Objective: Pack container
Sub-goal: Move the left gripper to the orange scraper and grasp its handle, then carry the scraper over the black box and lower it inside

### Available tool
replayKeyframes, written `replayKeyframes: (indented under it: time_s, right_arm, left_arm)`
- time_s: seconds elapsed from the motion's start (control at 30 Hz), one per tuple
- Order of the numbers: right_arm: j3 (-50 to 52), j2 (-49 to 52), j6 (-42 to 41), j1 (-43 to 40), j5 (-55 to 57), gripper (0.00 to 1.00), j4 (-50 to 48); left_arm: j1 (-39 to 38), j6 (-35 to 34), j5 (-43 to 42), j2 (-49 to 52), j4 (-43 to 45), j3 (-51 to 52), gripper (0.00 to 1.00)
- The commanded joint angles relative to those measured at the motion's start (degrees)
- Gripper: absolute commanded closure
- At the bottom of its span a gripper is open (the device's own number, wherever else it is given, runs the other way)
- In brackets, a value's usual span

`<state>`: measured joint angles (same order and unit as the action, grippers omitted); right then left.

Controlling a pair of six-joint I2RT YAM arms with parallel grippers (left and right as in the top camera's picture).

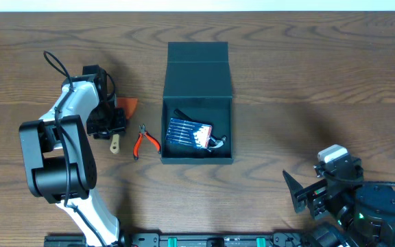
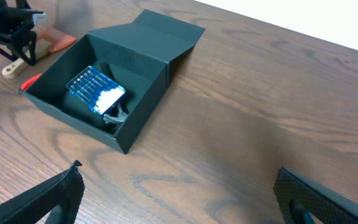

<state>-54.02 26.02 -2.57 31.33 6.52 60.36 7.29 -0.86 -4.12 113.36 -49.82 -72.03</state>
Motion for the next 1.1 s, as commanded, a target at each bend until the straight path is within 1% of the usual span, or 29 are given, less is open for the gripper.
replayKeyframes:
  time_s: [0.0, 0.03, 0.1, 0.2, 0.23, 0.3, 0.33, 0.4, 0.6, 0.7, 0.9, 1.07]
  right_arm:
    - [0.1, -0.3, -0.8, -0.4, 0.7, 0.01, -0.1]
    - [0.1, -0.3, -0.8, -0.4, 0.7, 0.01, -0.1]
    - [0.1, -0.2, -0.8, -0.4, 0.7, 0.01, -0.1]
    - [0.1, -0.3, -0.8, -0.4, 0.8, 0.01, -0.1]
    - [0.1, -0.3, -0.8, -0.4, 0.8, 0.01, -0.1]
    - [0.1, -0.2, -0.8, -0.4, 0.7, 0.01, -0.1]
    - [0.1, -0.2, -0.8, -0.4, 0.7, 0.01, -0.1]
    - [0.1, -0.3, -0.8, -0.4, 0.8, 0.01, -0.1]
    - [0.1, -0.3, -0.8, -0.4, 0.7, 0.01, -0.1]
    - [0.1, -0.3, -0.8, -0.4, 0.7, 0.01, -0.1]
    - [0.1, -0.3, -0.8, -0.4, 0.8, 0.01, -0.1]
    - [0.1, -0.3, -0.8, -0.4, 0.7, 0.01, -0.1]
  left_arm:
    - [0.0, -2.4, 0.0, 2.1, 1.0, -0.3, 0.65]
    - [0.0, -3.1, 0.0, 2.1, 1.2, -0.3, 0.69]
    - [0.0, -4.2, 0.0, 2.0, 1.4, -0.3, 0.73]
    - [0.0, -4.2, 0.0, 2.0, 1.4, -0.3, 0.81]
    - [0.0, -4.2, 0.0, 2.0, 1.4, -0.3, 0.86]
    - [0.0, -4.2, 0.0, 2.0, 1.4, -0.3, 0.89]
    - [0.0, -4.2, 0.0, 2.0, 1.4, -0.3, 0.92]
    - [0.0, -4.2, 0.0, 1.9, 1.5, -0.3, 0.94]
    - [0.0, -5.9, 0.0, -0.1, 2.4, -0.3, 0.95]
    - [0.0, -8.0, 0.0, -2.7, 3.1, -0.3, 0.94]
    - [0.0, -14.3, 0.0, -11.2, 3.2, -0.3, 0.94]
    - [-1.6, -17.1, 0.0, -19.4, 2.5, -0.3, 0.94]
